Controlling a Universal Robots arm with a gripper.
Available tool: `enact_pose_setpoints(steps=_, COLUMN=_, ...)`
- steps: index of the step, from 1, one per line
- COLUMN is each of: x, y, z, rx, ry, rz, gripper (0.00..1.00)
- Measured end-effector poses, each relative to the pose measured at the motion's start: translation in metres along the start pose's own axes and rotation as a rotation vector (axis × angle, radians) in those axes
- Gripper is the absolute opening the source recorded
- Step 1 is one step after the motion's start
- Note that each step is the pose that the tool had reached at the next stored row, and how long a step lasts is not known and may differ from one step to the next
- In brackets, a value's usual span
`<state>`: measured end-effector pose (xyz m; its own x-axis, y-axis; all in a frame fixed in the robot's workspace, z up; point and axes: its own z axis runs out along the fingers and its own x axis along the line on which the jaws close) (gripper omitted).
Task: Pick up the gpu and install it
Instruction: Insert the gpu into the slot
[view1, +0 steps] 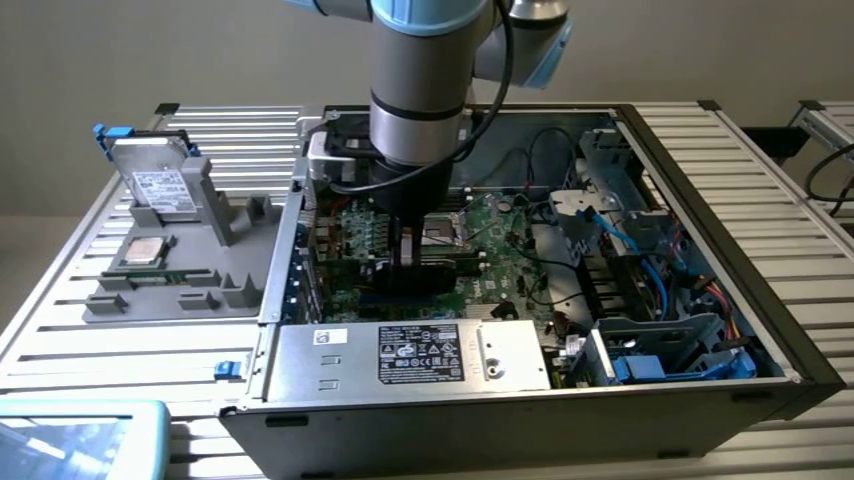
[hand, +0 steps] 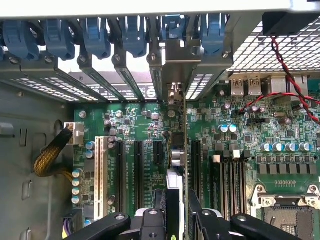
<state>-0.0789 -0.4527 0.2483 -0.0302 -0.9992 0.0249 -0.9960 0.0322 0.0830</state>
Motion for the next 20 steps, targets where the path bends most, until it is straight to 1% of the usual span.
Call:
enact_pose_setpoints(steps=8, x=0.0010, y=-0.0001, z=0.0007, rx=-0.0015, ry=-0.0001, rz=0.000, gripper=0.28)
enact_pose_setpoints(steps=17, x=0.0010, y=-0.0001, z=0.0013, rx=-0.0015, ry=0.0005, rz=-0.005, gripper=0.28)
enact_pose_setpoints(steps=20, x=0.0010, y=0.0000, z=0.0017, rx=-0.0030, ry=0.0011, rz=-0.011, gripper=0.28)
